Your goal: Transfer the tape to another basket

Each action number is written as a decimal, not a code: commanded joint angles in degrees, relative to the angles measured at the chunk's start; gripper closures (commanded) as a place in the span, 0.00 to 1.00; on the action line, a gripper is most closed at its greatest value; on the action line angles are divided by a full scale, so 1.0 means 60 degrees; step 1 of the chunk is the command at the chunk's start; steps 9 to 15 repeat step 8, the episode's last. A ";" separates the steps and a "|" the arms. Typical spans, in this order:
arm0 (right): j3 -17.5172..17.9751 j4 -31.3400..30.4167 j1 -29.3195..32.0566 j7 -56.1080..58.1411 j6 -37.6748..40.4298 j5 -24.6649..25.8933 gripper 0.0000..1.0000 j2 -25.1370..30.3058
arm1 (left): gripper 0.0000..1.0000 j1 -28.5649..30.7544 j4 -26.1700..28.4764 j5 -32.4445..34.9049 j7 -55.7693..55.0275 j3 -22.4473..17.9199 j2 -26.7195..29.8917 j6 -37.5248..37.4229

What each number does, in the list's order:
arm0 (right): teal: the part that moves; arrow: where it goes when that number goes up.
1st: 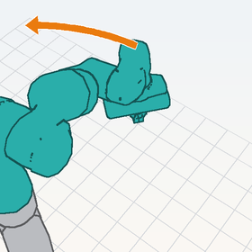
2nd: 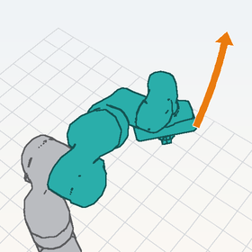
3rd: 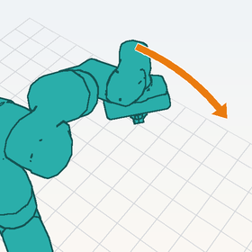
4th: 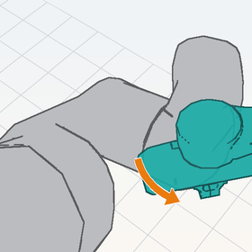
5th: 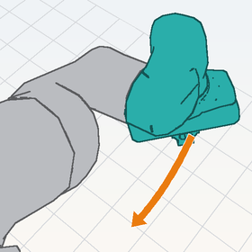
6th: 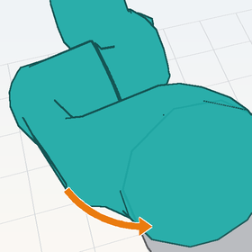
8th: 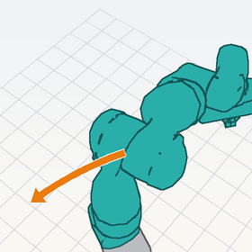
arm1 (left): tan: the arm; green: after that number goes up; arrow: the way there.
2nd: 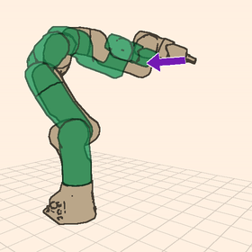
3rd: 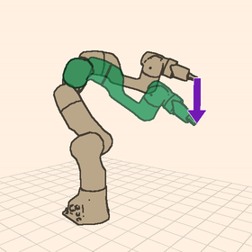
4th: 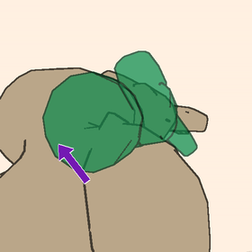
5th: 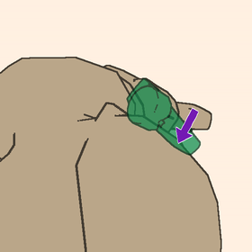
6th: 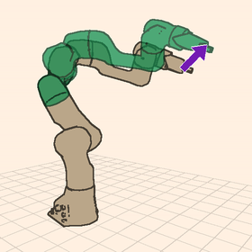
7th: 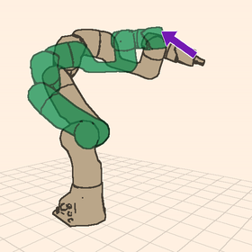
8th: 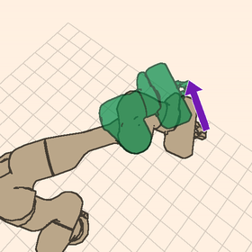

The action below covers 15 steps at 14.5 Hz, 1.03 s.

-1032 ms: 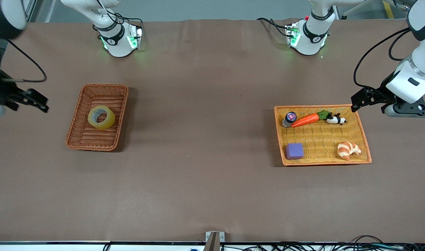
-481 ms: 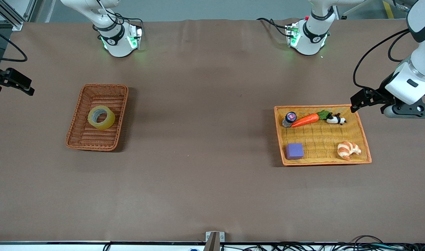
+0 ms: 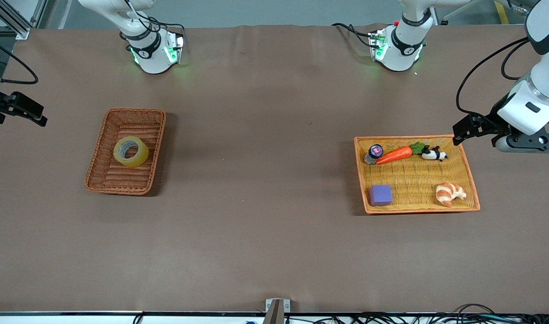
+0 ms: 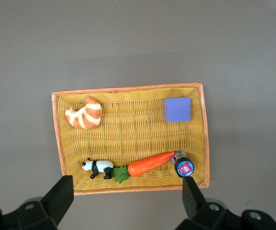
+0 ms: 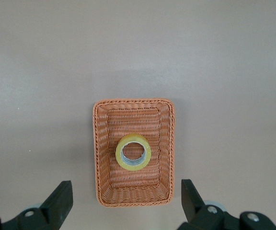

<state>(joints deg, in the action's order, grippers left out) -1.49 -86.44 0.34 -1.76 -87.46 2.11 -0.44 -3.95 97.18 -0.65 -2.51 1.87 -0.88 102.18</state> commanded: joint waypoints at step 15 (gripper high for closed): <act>0.0088 0.0139 0.0149 0.0659 -0.0087 -0.0293 0.00 -0.0088 | 0.00 -0.0074 -0.1778 0.0020 0.0139 -0.0077 -0.0117 -0.1466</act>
